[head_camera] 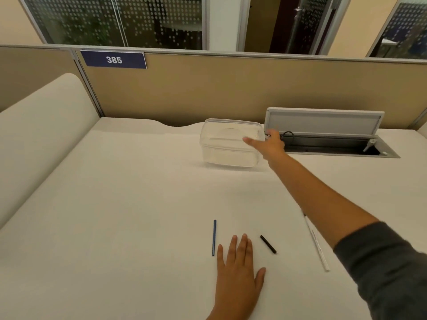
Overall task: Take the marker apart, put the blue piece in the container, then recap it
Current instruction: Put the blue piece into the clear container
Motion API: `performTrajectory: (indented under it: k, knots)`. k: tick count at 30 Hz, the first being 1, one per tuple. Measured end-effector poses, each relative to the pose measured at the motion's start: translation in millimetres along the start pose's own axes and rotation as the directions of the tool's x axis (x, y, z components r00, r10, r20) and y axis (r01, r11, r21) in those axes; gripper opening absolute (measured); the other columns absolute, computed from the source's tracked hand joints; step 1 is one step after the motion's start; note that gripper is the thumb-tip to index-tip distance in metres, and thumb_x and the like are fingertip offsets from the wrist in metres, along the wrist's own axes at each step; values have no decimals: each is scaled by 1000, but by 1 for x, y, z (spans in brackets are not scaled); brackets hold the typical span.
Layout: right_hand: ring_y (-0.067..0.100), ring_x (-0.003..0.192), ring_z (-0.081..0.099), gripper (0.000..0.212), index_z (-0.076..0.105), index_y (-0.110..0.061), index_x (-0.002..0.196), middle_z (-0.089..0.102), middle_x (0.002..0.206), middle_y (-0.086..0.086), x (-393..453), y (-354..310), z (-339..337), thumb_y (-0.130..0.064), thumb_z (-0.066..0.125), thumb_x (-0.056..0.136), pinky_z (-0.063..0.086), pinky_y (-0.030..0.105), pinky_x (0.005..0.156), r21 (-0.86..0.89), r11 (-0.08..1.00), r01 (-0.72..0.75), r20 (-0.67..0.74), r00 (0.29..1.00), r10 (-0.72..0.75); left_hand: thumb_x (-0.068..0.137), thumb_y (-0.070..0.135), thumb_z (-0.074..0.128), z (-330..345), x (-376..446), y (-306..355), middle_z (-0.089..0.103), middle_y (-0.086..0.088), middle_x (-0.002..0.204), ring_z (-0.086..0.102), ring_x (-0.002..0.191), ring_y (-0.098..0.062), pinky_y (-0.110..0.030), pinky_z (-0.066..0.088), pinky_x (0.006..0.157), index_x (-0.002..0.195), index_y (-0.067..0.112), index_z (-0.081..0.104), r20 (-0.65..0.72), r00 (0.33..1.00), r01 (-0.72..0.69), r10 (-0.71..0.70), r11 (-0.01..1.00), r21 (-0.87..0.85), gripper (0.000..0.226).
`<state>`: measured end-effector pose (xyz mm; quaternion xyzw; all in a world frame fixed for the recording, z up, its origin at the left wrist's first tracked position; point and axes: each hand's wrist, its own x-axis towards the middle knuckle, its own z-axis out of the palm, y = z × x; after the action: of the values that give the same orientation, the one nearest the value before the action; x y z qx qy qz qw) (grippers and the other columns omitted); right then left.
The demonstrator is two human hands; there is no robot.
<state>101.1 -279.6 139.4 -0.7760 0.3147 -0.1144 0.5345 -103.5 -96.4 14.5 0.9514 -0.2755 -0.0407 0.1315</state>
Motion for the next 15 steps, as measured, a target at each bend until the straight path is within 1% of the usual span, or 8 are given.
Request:
performTrajectory:
  k: [4, 6, 9, 12, 15]
  knots:
    - [28, 119, 45, 86, 32, -20, 134, 35, 138, 11, 37, -39, 17, -51, 76, 66, 43, 36, 96, -61, 997, 52, -10, 999, -53, 76, 54, 36, 2, 5, 0, 65, 3, 121, 61, 110, -19, -41, 5, 105, 112, 15, 68, 14, 1000, 18, -18, 1000, -22, 62]
    - [28, 118, 46, 89, 30, -19, 136, 33, 140, 11, 49, -48, 22, -51, 76, 66, 44, 40, 98, -84, 995, 54, -2, 999, -54, 74, 54, 37, 3, 6, 0, 65, 3, 119, 62, 108, -19, -42, 6, 104, 110, 16, 69, 0, 1000, 24, -24, 1000, -14, 62]
    - [28, 122, 42, 91, 27, -19, 138, 30, 143, 10, 58, -52, 26, -48, 76, 67, 45, 43, 99, -108, 993, 42, 25, 999, -40, 73, 54, 37, 4, 7, 0, 66, 3, 118, 63, 107, -19, -42, 6, 104, 108, 17, 70, -7, 1000, 28, -28, 1000, 4, 61]
    - [25, 122, 41, 88, 28, -20, 138, 30, 143, 9, 56, -49, 26, -47, 76, 68, 47, 40, 97, -91, 995, 40, 37, 999, -37, 73, 54, 37, 3, 7, -1, 66, 3, 119, 63, 107, -19, -42, 6, 104, 108, 16, 70, 0, 1000, 28, -28, 1000, 14, 61]
    - [24, 118, 42, 83, 32, -20, 136, 32, 142, 8, 47, -41, 18, -45, 76, 70, 49, 35, 90, -63, 996, 65, 35, 997, -63, 74, 53, 37, 2, 7, -1, 65, 3, 120, 62, 109, -19, -42, 6, 104, 110, 16, 69, 28, 999, 33, -33, 999, -3, 61]
